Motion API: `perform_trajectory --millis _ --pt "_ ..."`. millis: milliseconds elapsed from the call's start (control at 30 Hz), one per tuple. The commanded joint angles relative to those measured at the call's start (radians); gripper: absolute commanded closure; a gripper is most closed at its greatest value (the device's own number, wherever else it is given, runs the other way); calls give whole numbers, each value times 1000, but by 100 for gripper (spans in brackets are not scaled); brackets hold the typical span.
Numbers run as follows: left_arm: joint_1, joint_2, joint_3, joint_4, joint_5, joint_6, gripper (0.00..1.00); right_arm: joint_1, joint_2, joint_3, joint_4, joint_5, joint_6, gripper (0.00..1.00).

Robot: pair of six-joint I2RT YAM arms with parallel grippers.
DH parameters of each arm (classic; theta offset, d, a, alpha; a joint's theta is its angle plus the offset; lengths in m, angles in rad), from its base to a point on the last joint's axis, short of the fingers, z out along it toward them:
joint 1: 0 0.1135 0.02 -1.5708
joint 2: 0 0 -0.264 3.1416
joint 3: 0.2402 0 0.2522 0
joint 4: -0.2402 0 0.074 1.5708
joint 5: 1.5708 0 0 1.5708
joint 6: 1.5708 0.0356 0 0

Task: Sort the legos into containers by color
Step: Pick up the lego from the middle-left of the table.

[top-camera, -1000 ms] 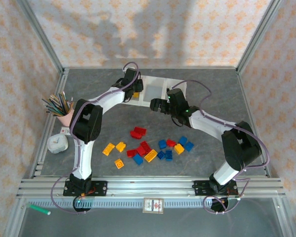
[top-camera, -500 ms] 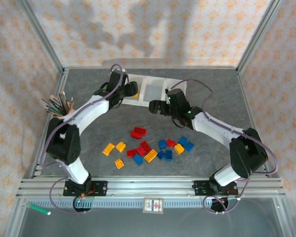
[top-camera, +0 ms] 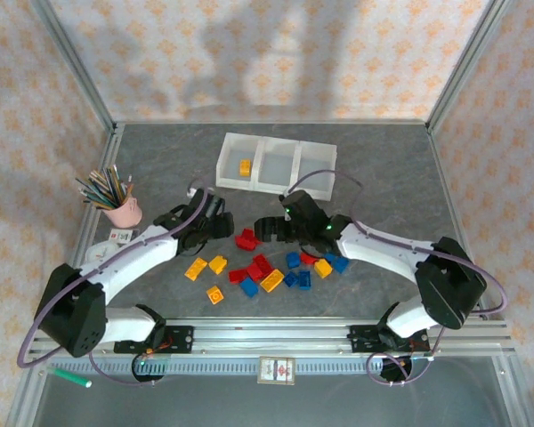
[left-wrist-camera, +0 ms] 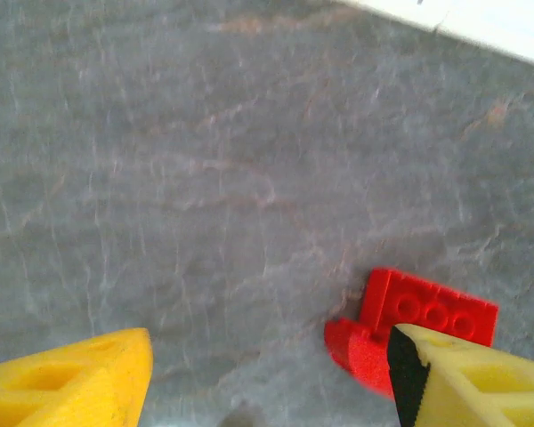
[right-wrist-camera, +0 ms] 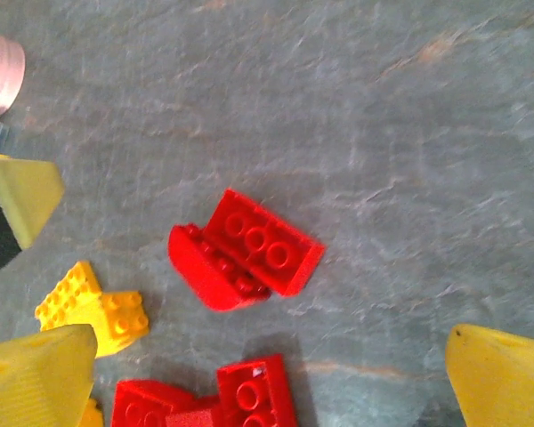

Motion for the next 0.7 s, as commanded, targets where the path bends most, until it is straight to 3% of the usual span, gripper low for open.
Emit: perform_trajectory --millis 0,133,233,667 --pt "-26 -22 -37 -78 -32 -80 27 34 -28 -13 -3 35 47 0" --pt "-86 -19 -70 -68 13 -108 27 45 -28 -31 5 33 64 0" --pt "-127 -9 -83 -104 -18 -138 27 45 -34 -53 14 31 77 0" --pt "-196 14 -163 -47 45 -155 29 45 -32 -81 21 47 77 0"
